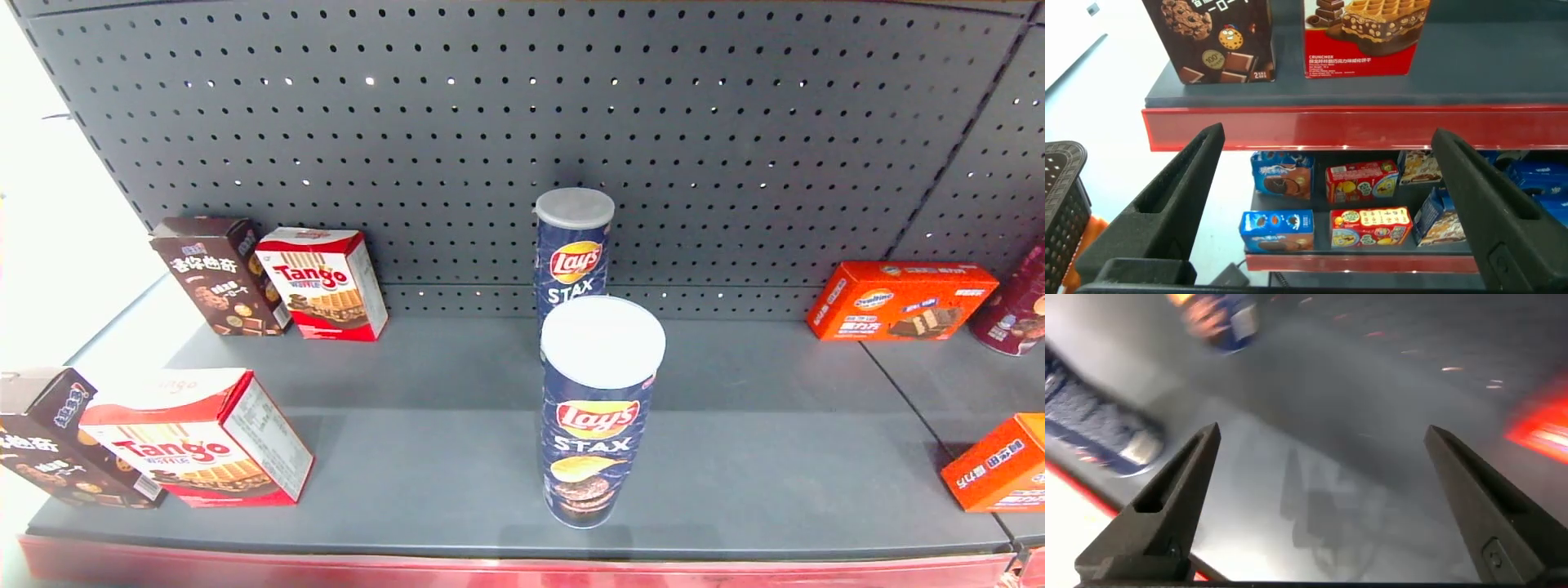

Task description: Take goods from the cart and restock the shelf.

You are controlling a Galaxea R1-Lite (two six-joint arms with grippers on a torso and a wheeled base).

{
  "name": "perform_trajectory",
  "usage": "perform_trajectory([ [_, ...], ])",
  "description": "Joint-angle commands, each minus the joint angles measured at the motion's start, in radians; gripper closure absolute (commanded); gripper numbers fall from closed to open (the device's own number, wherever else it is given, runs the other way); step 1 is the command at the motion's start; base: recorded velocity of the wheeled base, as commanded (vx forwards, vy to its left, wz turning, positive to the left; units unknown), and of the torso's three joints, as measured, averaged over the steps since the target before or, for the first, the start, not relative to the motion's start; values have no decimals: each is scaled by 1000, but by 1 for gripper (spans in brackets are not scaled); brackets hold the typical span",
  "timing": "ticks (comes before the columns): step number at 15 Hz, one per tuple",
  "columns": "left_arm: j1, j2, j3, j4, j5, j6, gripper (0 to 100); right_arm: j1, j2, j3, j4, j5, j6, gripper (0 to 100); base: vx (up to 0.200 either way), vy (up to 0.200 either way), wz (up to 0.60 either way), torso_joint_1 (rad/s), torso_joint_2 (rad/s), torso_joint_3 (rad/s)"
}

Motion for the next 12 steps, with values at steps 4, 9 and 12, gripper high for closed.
perform_trajectory([
  [4, -1, 1, 2, -1, 4, -1, 0, -33, -194, 240, 53, 31, 47, 0, 0, 0, 0, 0, 0, 0],
  [9, -1, 1, 0, -1, 4, 0, 0, -44, -194, 240, 53, 59, 159, 0, 0, 0, 0, 0, 0, 0],
  [12, -1, 1, 0, -1, 4, 0, 0, -44, -194, 240, 77, -67, 42, 0, 0, 0, 0, 0, 0, 0],
])
